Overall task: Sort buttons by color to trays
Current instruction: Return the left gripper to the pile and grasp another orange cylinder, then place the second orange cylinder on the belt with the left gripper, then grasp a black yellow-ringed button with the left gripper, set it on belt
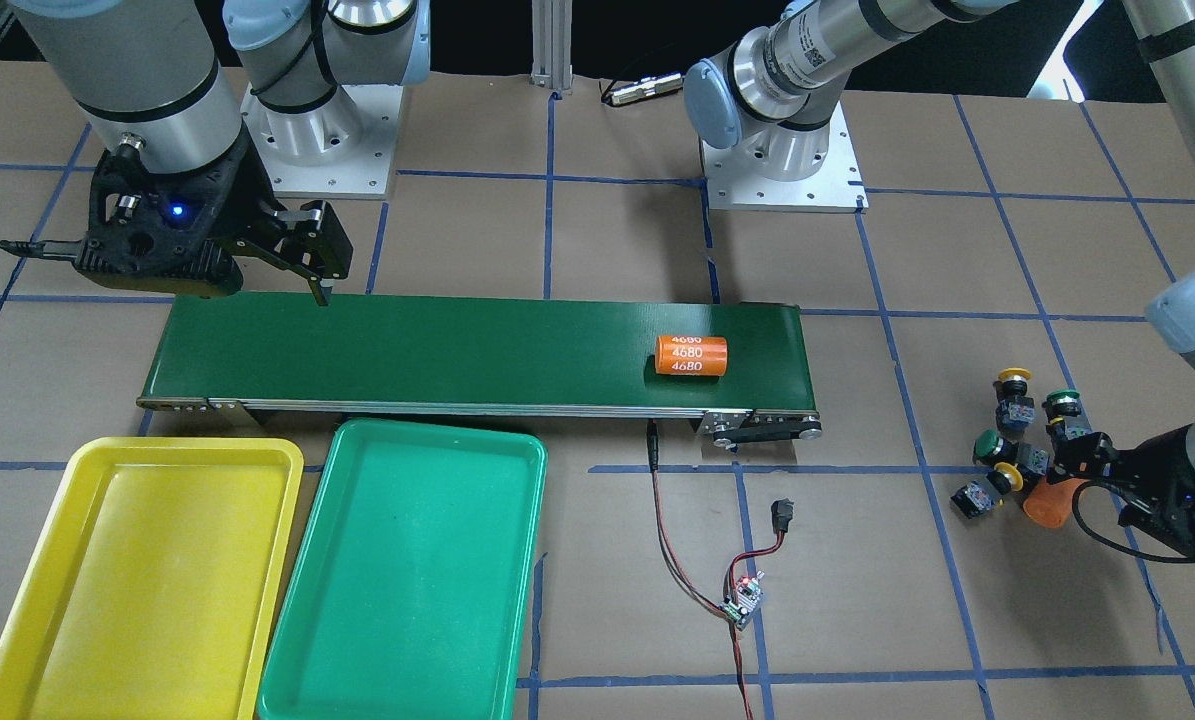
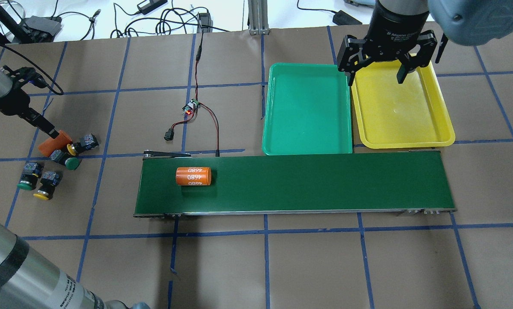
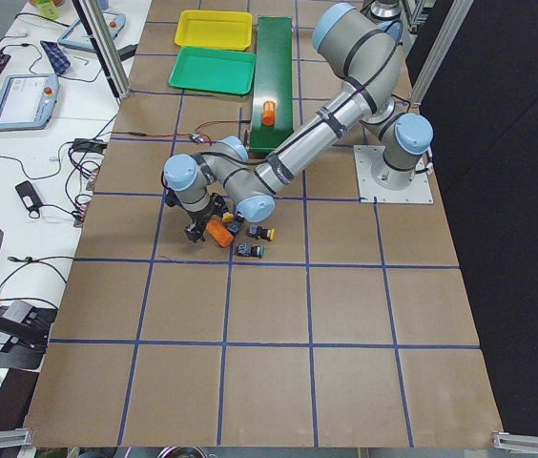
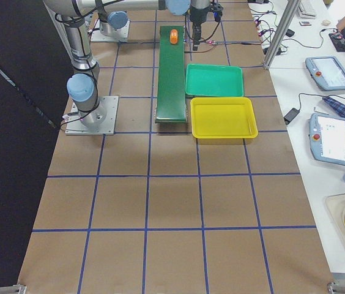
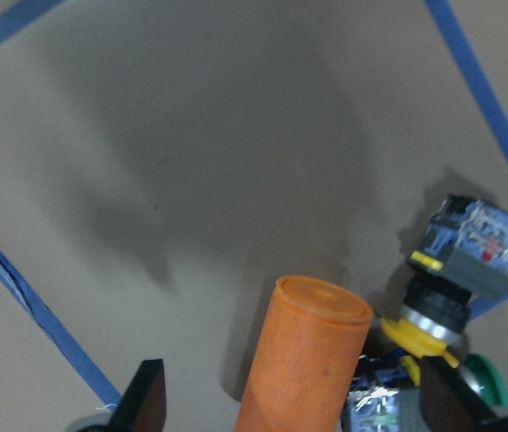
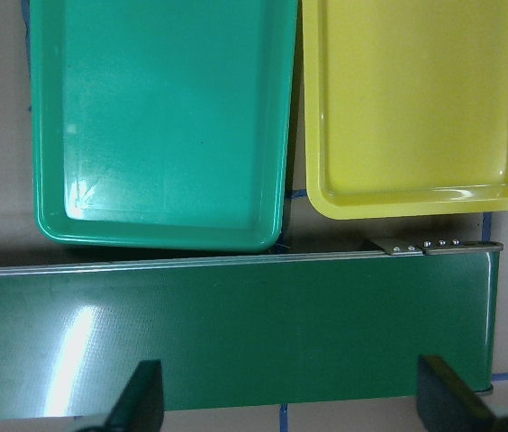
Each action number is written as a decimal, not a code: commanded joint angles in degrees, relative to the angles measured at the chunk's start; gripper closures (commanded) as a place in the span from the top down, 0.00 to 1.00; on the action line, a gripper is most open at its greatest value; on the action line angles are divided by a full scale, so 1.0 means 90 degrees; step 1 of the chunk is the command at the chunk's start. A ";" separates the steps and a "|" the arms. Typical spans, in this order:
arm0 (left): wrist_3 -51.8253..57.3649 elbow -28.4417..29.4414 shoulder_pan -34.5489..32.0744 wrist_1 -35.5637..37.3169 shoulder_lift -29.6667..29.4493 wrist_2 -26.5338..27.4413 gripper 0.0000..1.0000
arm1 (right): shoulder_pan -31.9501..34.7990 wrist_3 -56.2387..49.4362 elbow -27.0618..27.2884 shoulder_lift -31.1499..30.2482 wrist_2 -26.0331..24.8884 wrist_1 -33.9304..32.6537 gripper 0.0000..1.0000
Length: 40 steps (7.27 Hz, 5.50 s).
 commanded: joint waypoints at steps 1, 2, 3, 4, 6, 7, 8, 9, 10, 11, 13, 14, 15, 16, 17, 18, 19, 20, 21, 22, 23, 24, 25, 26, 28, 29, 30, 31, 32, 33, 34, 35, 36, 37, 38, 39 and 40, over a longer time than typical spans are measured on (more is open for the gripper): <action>0.0066 -0.0225 0.0025 0.0665 -0.0184 -0.0017 0.90 | 0.0000 0.0000 0.0000 0.0000 0.0000 0.0000 1.00; 0.0501 -0.0236 0.0025 0.0748 -0.0195 -0.0036 0.49 | 0.0000 0.0000 0.0000 0.0000 0.0000 0.0000 1.00; 0.0631 -0.0255 0.0025 0.0749 -0.0166 -0.0046 0.15 | 0.0000 0.0000 0.0000 0.0000 0.0000 0.0000 1.00; 0.0623 -0.0265 0.0025 0.0642 -0.0040 -0.0008 0.00 | 0.0000 0.0000 0.0000 0.0000 0.0000 0.0000 1.00; 0.0488 -0.0169 -0.0150 -0.0348 0.0592 -0.0017 0.00 | 0.0000 0.0000 0.0000 0.0000 0.0000 0.0000 1.00; 0.0506 -0.0245 -0.0489 -0.0993 0.1109 -0.0075 0.00 | 0.0000 0.0000 0.0000 0.0000 0.0000 0.0000 1.00; 0.0631 -0.0458 -0.1189 -0.1608 0.1626 -0.0085 0.00 | 0.0000 0.0000 0.0000 0.0000 0.0000 0.0000 1.00; 0.0623 -0.0905 -0.1979 -0.1663 0.2115 -0.0105 0.00 | 0.0000 0.0000 0.0000 0.0000 0.0000 0.0000 1.00; 0.0430 -0.1577 -0.2635 -0.1567 0.2506 -0.0105 0.00 | 0.0000 0.0000 0.0000 0.0000 0.0000 0.0000 1.00; 0.0263 -0.2154 -0.3105 -0.1276 0.2800 -0.0095 0.00 | 0.0000 0.0000 0.0000 0.0000 0.0000 0.0000 1.00; 0.0213 -0.3045 -0.3781 -0.0233 0.3173 -0.0105 0.00 | 0.0000 0.0000 0.0000 0.0000 0.0000 0.0000 1.00; 0.0058 -0.3348 -0.3919 -0.0015 0.3242 -0.0269 0.00 | 0.0000 -0.0010 0.0000 0.0000 0.0000 0.0000 1.00; -0.0001 -0.3496 -0.3930 0.0403 0.3204 -0.0280 0.61 | 0.0000 -0.0010 0.0000 0.0000 0.0000 0.0000 1.00; 0.0037 -0.3594 -0.3911 0.0542 0.3184 -0.0281 1.00 | 0.0000 -0.0010 0.0000 0.0000 0.0000 0.0000 1.00; 0.0018 -0.3460 -0.3814 0.0679 0.3242 -0.0300 1.00 | 0.0000 -0.0010 0.0000 0.0000 0.0000 0.0000 1.00; -0.0060 -0.3159 -0.3291 0.0429 0.3330 -0.0493 1.00 | 0.0000 -0.0010 0.0010 0.0000 0.0000 0.0000 1.00; -0.0070 -0.2711 -0.2628 -0.0183 0.3311 -0.0988 1.00 | 0.0000 -0.0010 0.0010 0.0000 0.0000 0.0000 1.00; -0.0022 -0.2320 -0.2003 -0.0759 0.3079 -0.1177 1.00 | 0.0000 -0.0010 0.0010 0.0000 0.0000 0.0000 1.00; 0.0027 -0.2007 -0.1484 -0.0736 0.2642 -0.1247 1.00 | 0.0000 -0.0019 0.0000 0.0000 0.0000 0.0000 1.00; 0.0143 -0.1395 -0.1238 -0.0697 0.1961 -0.1170 1.00 | 0.0000 -0.0019 0.0010 0.0000 0.0000 0.0000 1.00; 0.0183 -0.0673 -0.1177 -0.0687 0.1180 -0.0773 1.00 | 0.0000 -0.0019 0.0010 0.0000 0.0000 0.0000 1.00; 0.0193 -0.0376 -0.1022 -0.0696 0.0766 -0.0469 1.00 | 0.0000 -0.0019 0.0010 0.0000 0.0000 0.0000 1.00; 0.0203 -0.0431 -0.0798 -0.0687 0.0579 -0.0466 1.00 | 0.0000 -0.0019 0.0010 0.0000 0.0000 0.0000 1.00; 0.0203 -0.0605 -0.0651 -0.0696 0.0538 -0.0447 1.00 | 0.0000 -0.0019 0.0010 0.0000 0.0000 0.0000 1.00; 0.0242 -0.1016 -0.0620 0.0059 0.0489 -0.0292 1.00 | 0.0000 -0.0019 0.0010 0.0000 0.0000 0.0000 1.00; 0.0223 -0.1095 -0.0610 0.0471 0.0315 -0.0155 1.00 | 0.0000 -0.0019 0.0010 0.0000 0.0000 0.0000 1.00; 0.0223 -0.1211 -0.0620 0.0881 0.0236 -0.0163 1.00 | 0.0000 -0.0019 0.0010 0.0000 0.0000 0.0000 1.00; 0.0252 -0.1309 -0.0620 0.1243 0.0235 -0.0154 0.78 | 0.0000 -0.0019 0.0010 0.0000 0.0000 0.0000 1.00; 0.0262 -0.1378 -0.0620 0.1334 0.0235 -0.0154 0.37 | 0.0000 -0.0019 0.0010 0.0000 0.0000 0.0000 1.00; 0.0165 -0.1388 -0.0659 0.1228 0.0448 -0.0183 0.16 | 0.0000 -0.0019 0.0010 0.0000 0.0000 0.0000 1.00; -0.0116 -0.1427 -0.0881 0.0763 0.0749 -0.0173 0.14 | 0.0000 -0.0019 0.0010 0.0000 0.0000 0.0000 1.00; -0.0864 -0.1476 -0.1154 0.0295 0.1178 -0.0144 0.14 | 0.0000 -0.0019 0.0010 0.0000 0.0000 0.0000 1.00; -0.1751 -0.1544 -0.1602 -0.0174 0.1607 -0.0183 0.14 | 0.0000 -0.0019 0.0010 0.0000 0.0000 0.0000 1.00; -0.2872 -0.1757 -0.2109 -0.0595 0.2037 -0.0222 0.14 | 0.0000 -0.0019 0.0010 0.0000 0.0000 0.0000 1.00; -0.4120 -0.2223 -0.2626 -0.0608 0.2448 -0.0241 0.15 | 0.0000 -0.0019 0.0010 0.0000 0.0000 0.0000 1.00; -0.5032 -0.2731 -0.3134 -0.0493 0.2809 -0.0232 0.15 | 0.0000 -0.0019 0.0010 0.0000 0.0000 0.0000 1.00; -0.5795 -0.3074 -0.3429 -0.0433 0.3055 -0.0241 0.16 | 0.0000 -0.0019 0.0010 0.0000 0.0000 0.0000 1.00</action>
